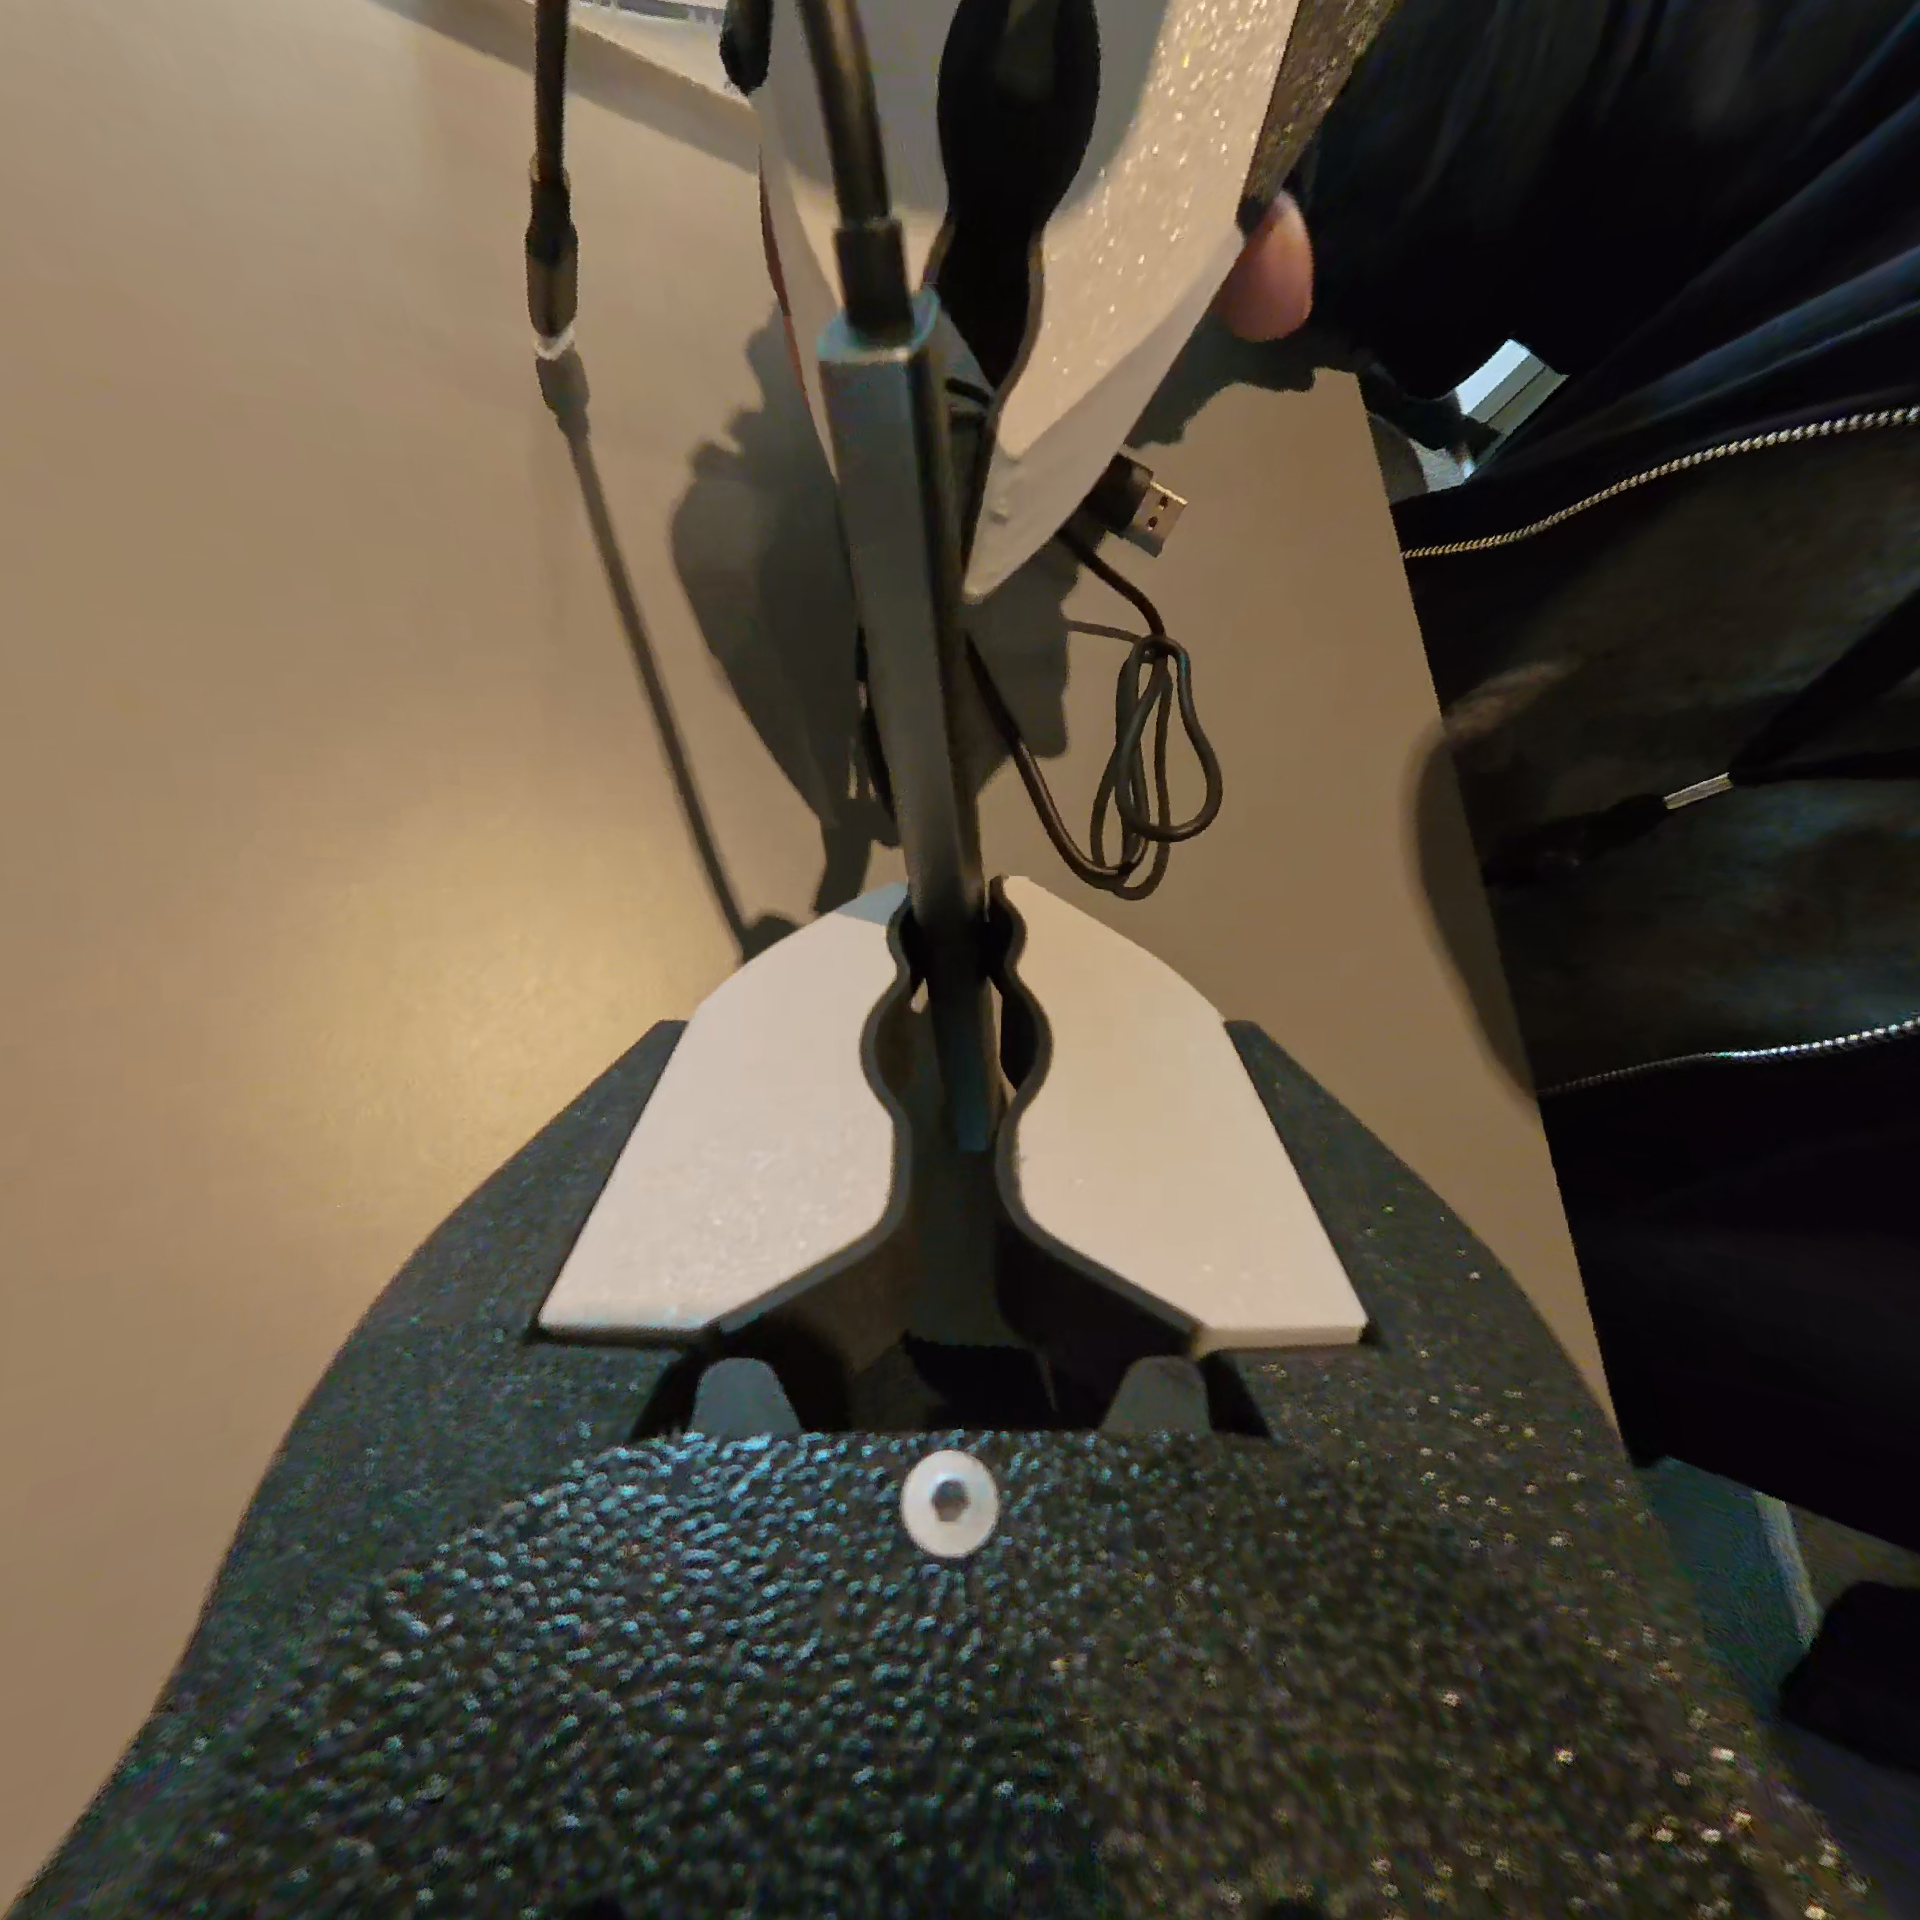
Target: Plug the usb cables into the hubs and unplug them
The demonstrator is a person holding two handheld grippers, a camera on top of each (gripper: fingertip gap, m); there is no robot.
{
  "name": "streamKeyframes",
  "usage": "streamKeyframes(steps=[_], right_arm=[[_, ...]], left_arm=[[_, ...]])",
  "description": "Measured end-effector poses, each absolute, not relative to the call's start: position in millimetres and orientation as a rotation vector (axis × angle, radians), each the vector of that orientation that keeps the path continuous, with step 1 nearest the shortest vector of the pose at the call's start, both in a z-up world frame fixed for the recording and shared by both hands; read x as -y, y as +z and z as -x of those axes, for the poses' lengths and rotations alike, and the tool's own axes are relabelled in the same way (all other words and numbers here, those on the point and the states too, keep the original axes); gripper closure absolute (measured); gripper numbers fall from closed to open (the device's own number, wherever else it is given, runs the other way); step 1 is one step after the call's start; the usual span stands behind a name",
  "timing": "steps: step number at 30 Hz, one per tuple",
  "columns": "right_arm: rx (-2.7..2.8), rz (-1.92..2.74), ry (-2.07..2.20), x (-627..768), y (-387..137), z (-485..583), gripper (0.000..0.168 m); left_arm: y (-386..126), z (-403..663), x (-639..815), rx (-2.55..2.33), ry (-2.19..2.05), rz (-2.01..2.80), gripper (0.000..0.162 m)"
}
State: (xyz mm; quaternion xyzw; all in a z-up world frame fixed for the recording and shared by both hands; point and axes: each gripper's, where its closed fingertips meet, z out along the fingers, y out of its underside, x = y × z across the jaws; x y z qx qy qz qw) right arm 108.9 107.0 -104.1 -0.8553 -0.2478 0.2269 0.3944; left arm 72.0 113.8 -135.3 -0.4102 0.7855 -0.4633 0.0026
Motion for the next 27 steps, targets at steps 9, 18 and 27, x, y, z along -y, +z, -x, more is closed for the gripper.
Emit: streamKeyframes(steps=[9,18,27], right_arm=[[0.651,2.172,0.562,-105.3,-103.9,-106.4,0.162],[0.681,2.185,0.574,-99.9,-102.8,-103.0,0.162],[0.712,2.208,0.543,-95.6,-102.4,-98.0,0.162]], left_arm=[[-127.6,-74.4,-109.6,-2.433,-1.491,1.240,0.149],[-124.9,-74.6,-109.3,-2.448,-1.440,1.168,0.152],[-125.1,-75.4,-105.6,-2.484,-1.279,1.147,0.152]])
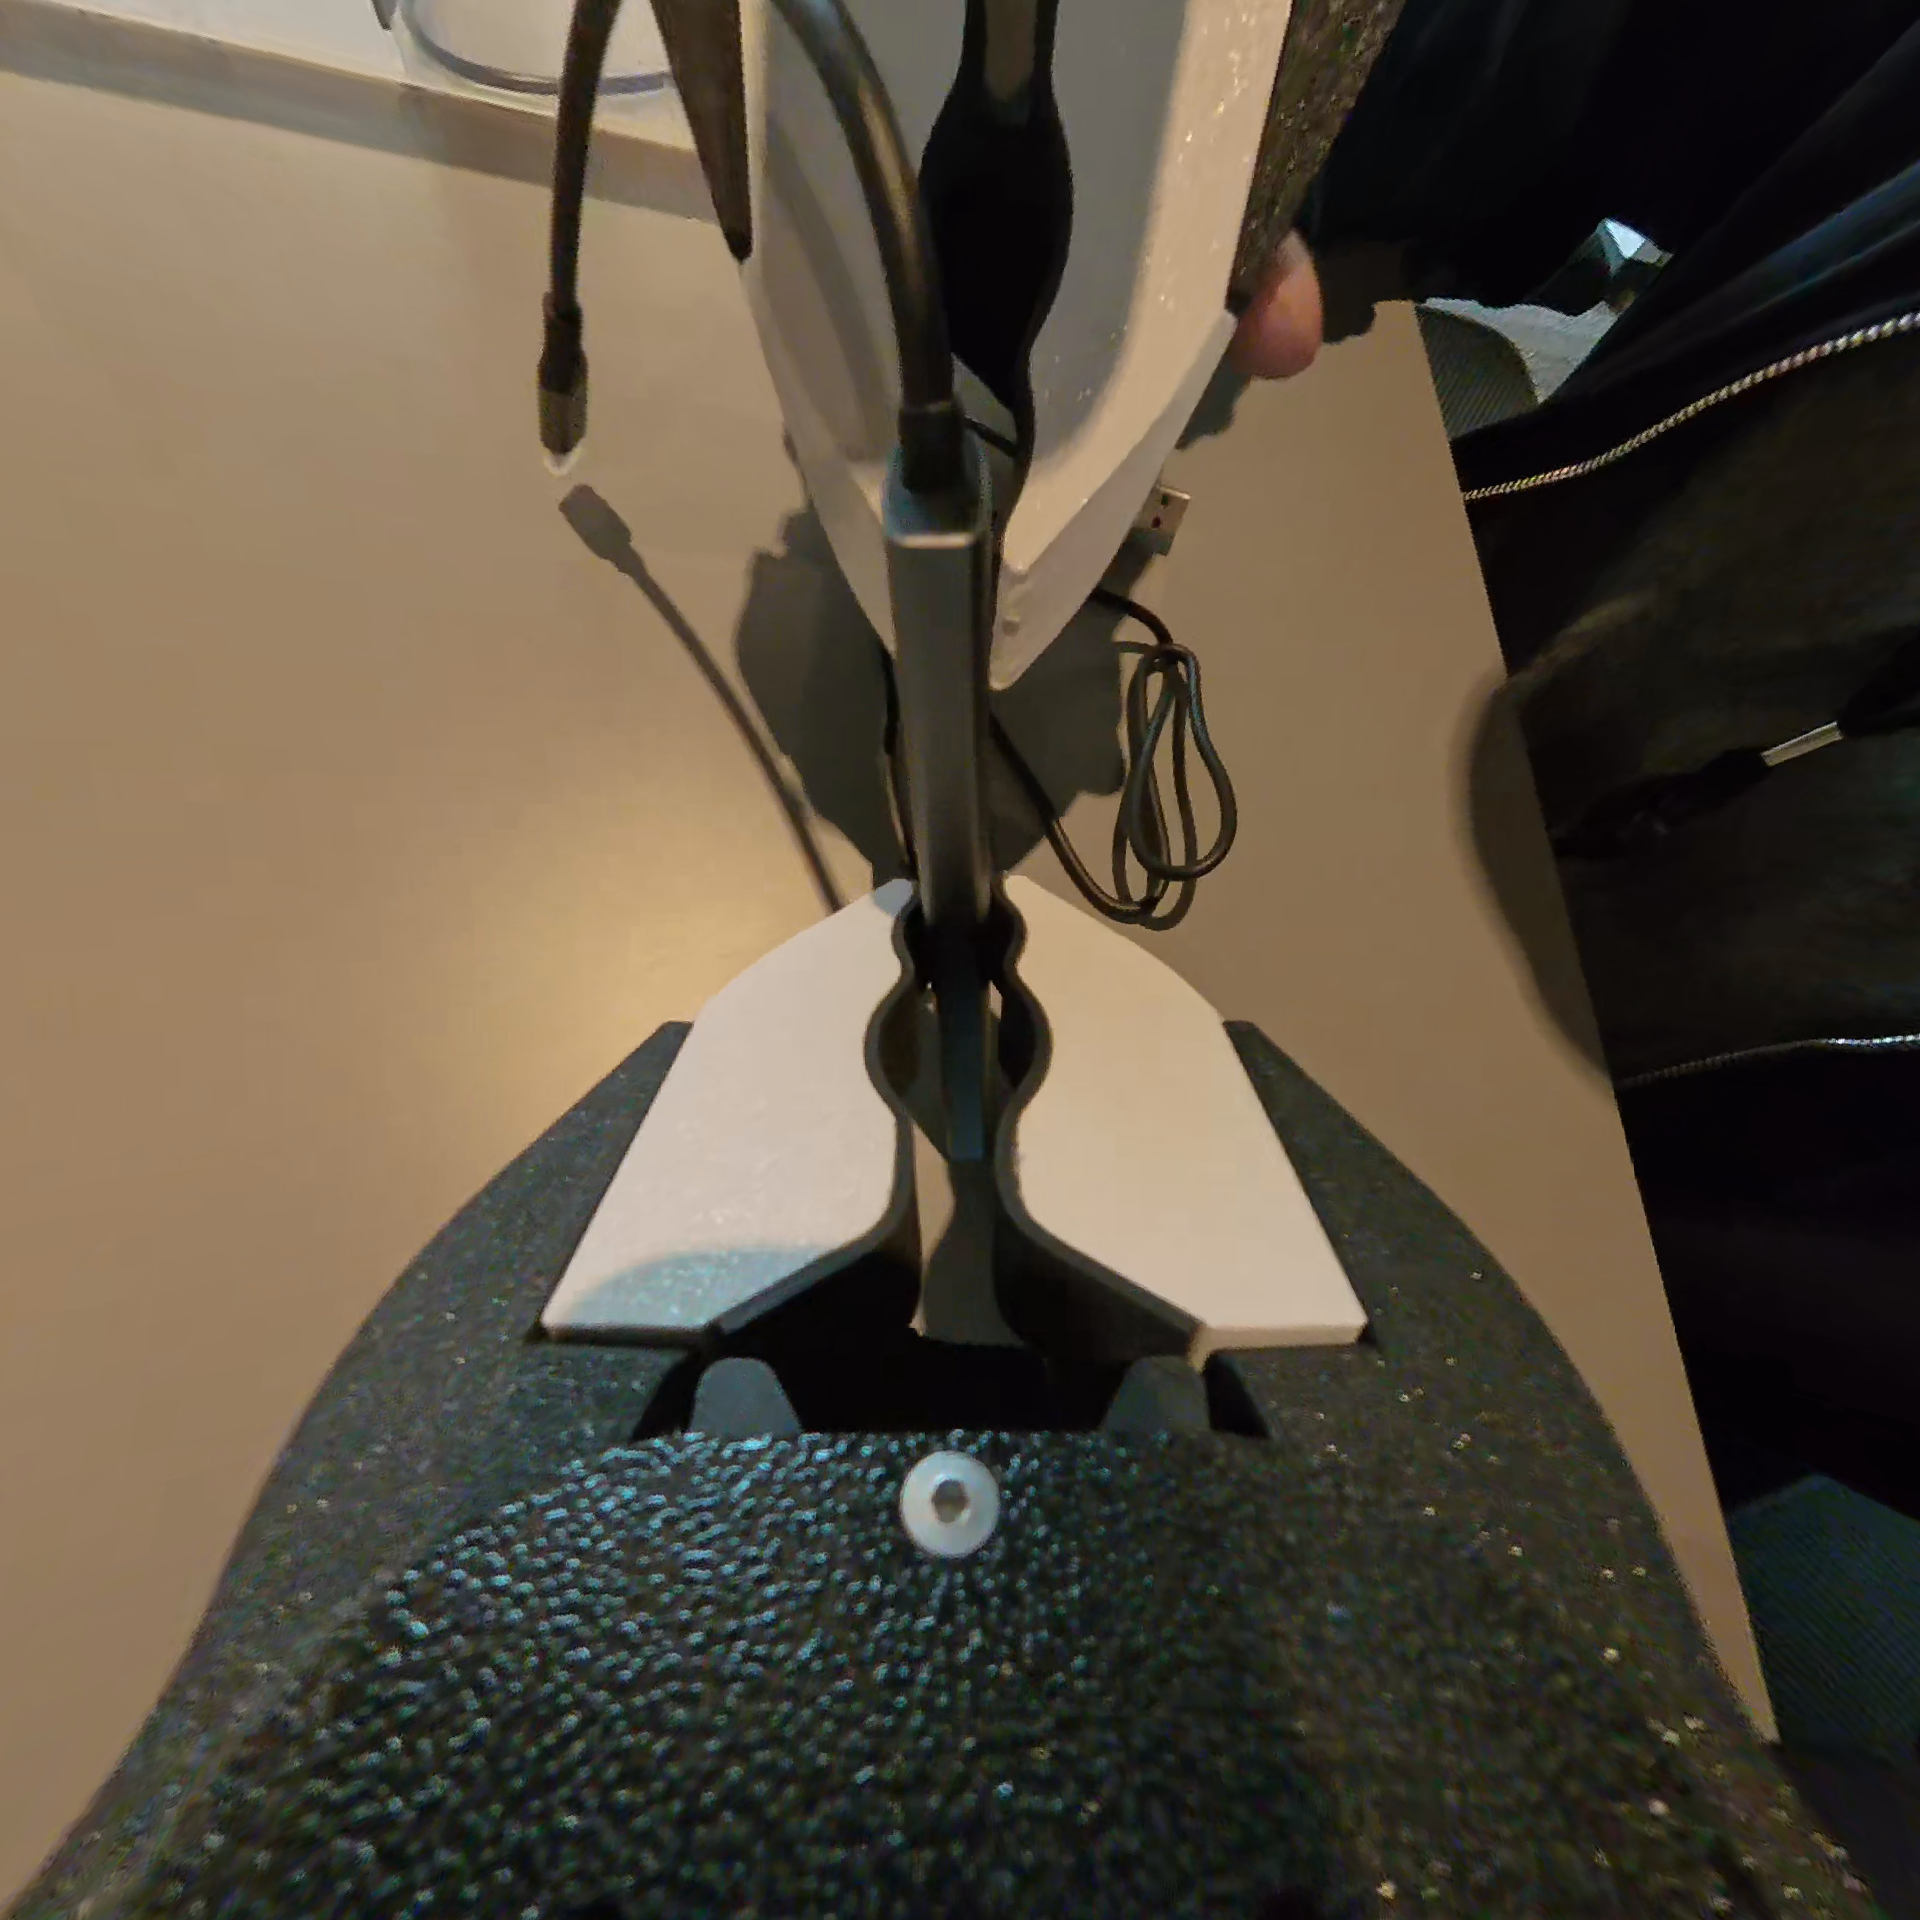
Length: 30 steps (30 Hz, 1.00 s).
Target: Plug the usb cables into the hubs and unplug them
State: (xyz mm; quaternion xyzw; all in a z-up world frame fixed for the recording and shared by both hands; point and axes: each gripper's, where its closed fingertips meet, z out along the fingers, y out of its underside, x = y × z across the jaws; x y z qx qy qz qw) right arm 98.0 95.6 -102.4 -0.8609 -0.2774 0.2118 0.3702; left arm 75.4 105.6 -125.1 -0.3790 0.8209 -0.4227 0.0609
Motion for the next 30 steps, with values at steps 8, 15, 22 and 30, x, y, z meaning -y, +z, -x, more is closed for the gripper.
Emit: streamKeyframes(steps=[8,15,22,30], right_arm=[[0.733,2.235,0.510,-92.0,-102.3,-98.1,0.162],[0.798,2.312,0.428,-83.7,-108.8,-97.8,0.162],[0.786,2.263,0.417,-85.3,-95.1,-99.7,0.162],[0.778,2.251,0.425,-85.9,-95.2,-101.3,0.162]], left_arm=[[-125.4,-74.5,-102.3,-2.498,-1.285,1.143,0.152],[-127.7,-74.5,-98.2,-2.542,-1.092,1.101,0.152],[-125.3,-74.5,-98.6,-2.524,-1.137,1.115,0.152],[-123.2,-76.9,-94.3,-2.491,-1.314,1.147,0.152]])
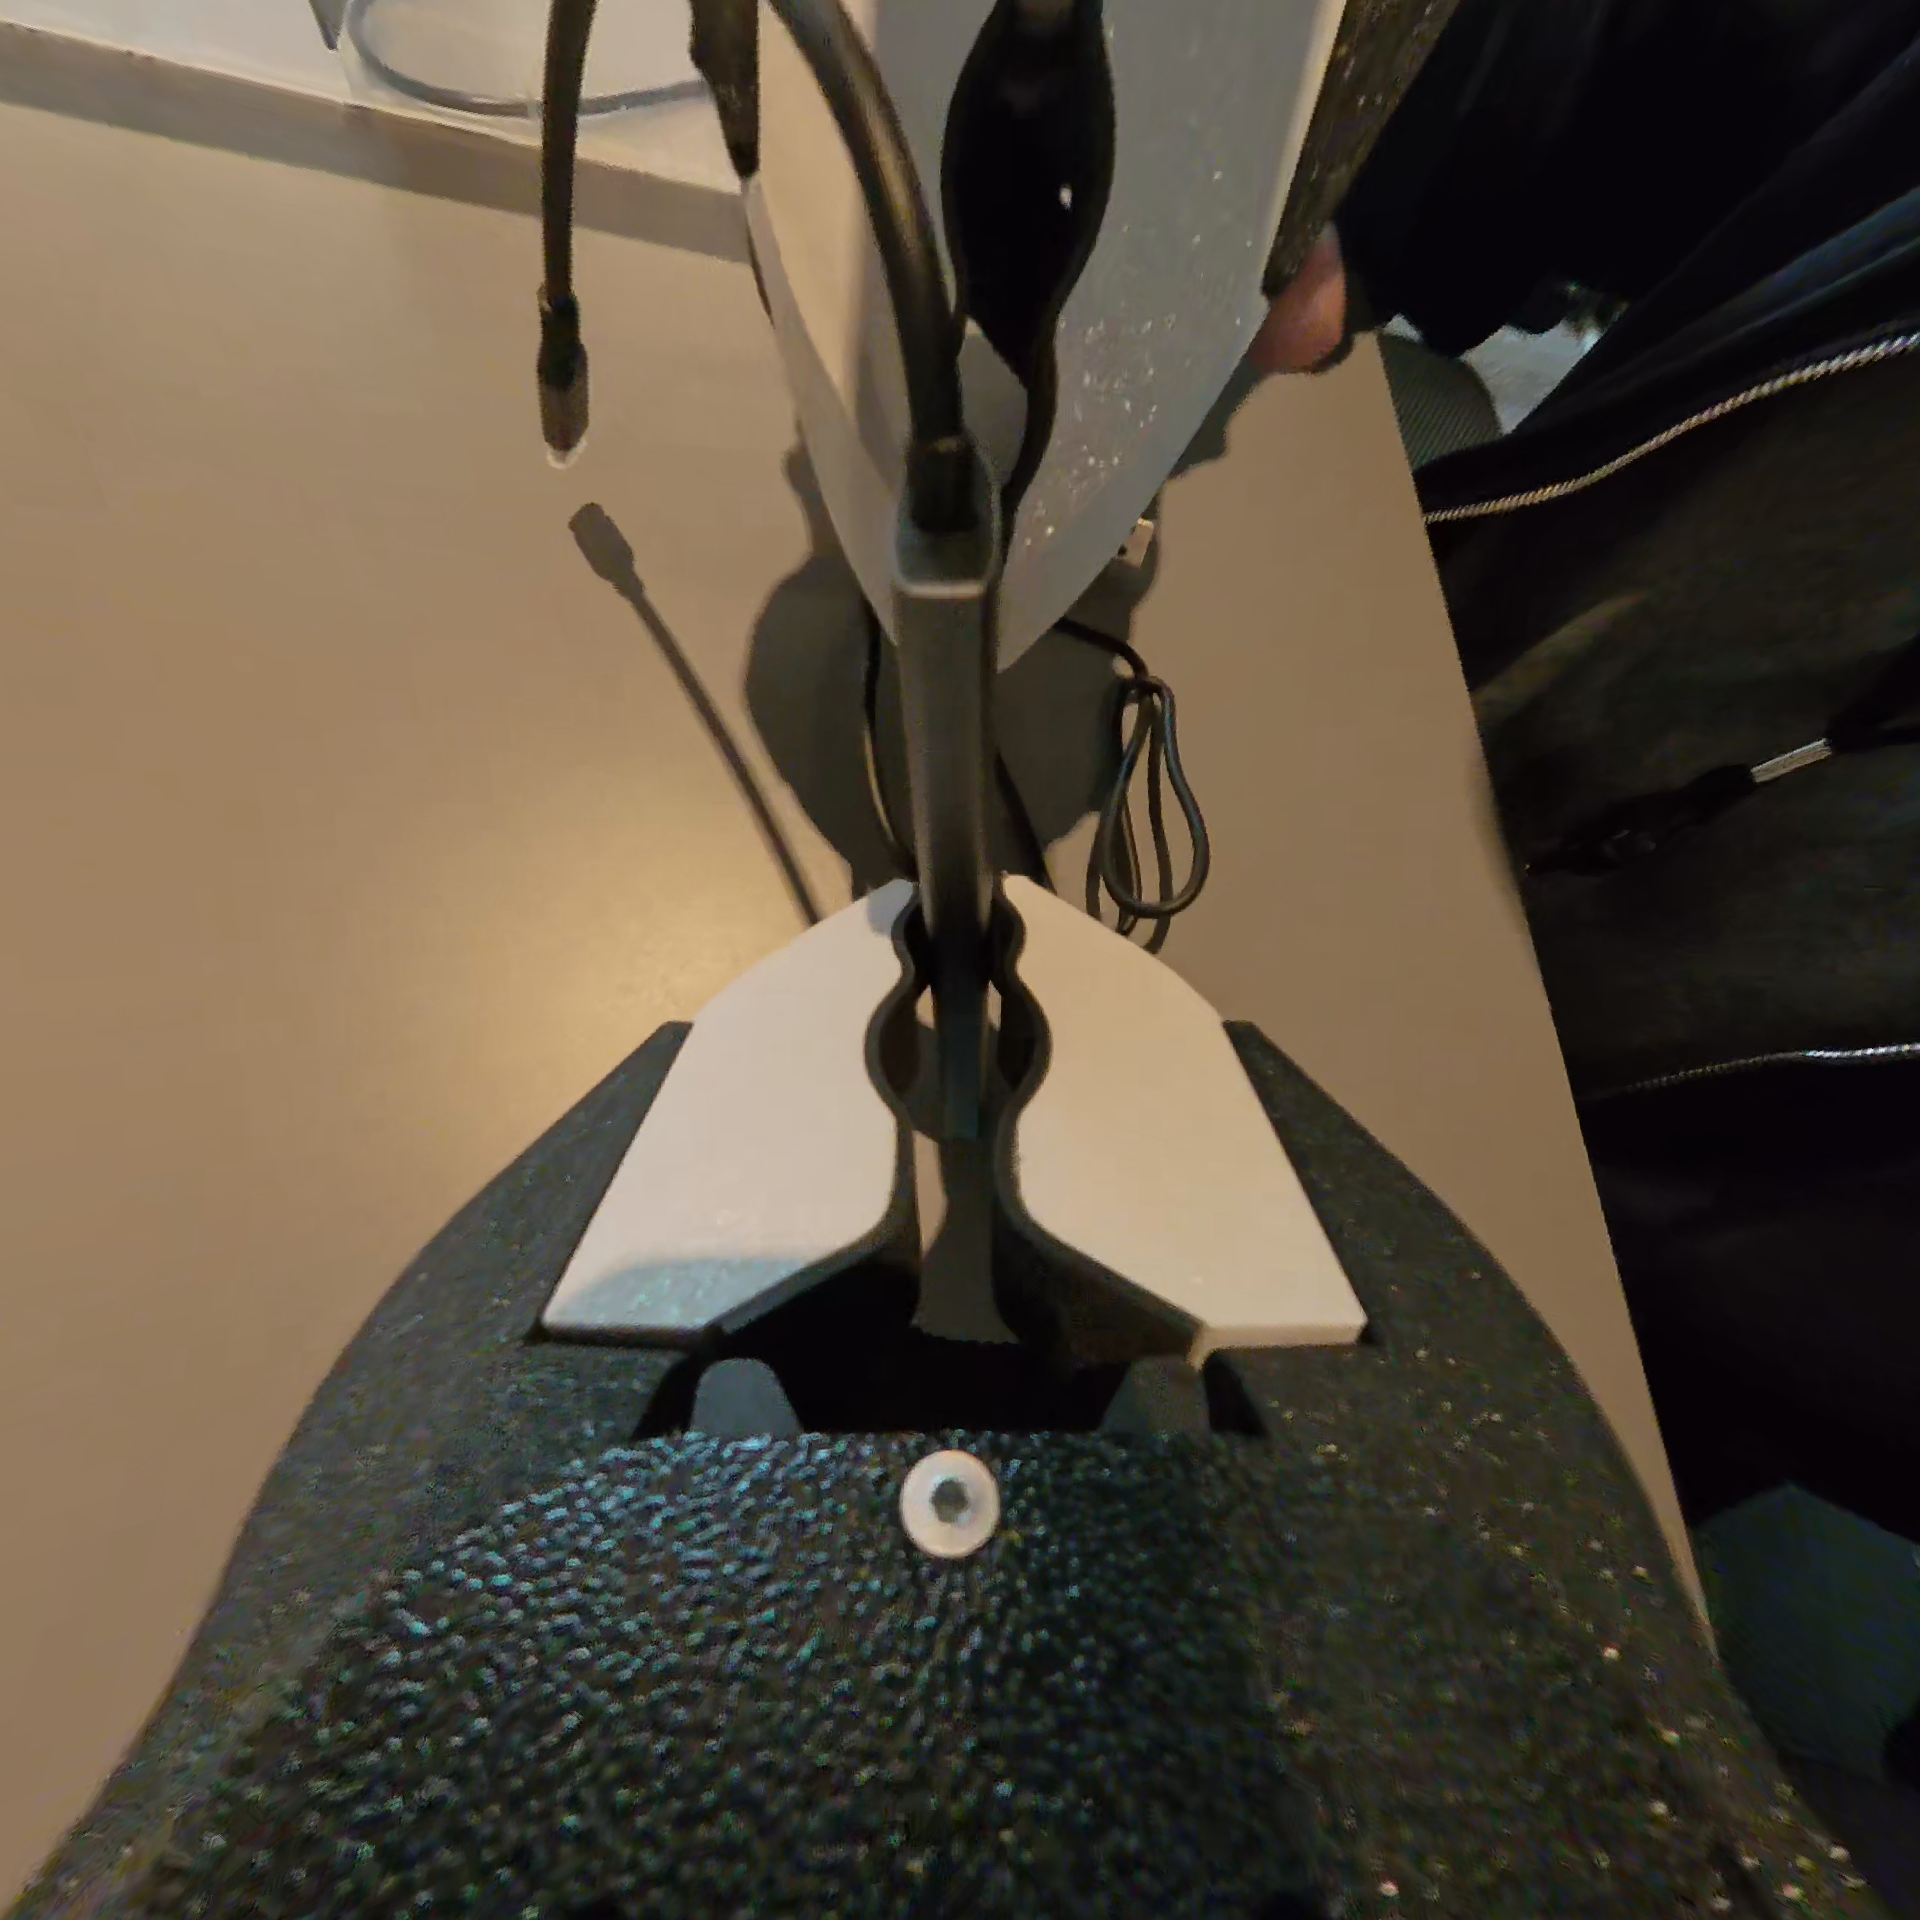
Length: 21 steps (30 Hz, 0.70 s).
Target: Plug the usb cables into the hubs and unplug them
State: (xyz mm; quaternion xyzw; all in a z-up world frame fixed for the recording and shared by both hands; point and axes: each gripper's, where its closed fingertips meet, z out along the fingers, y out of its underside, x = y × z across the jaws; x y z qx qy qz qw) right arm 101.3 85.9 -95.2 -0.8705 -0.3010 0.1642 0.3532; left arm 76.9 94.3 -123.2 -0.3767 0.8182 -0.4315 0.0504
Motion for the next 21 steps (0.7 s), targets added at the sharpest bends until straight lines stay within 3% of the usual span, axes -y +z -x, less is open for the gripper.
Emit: streamKeyframes(steps=[21], right_arm=[[0.621,2.357,0.684,-91.0,-145.0,-97.3,0.160]], left_arm=[[-66.9,-101.2,-125.7,-1.861,-2.107,1.278,0.153]])
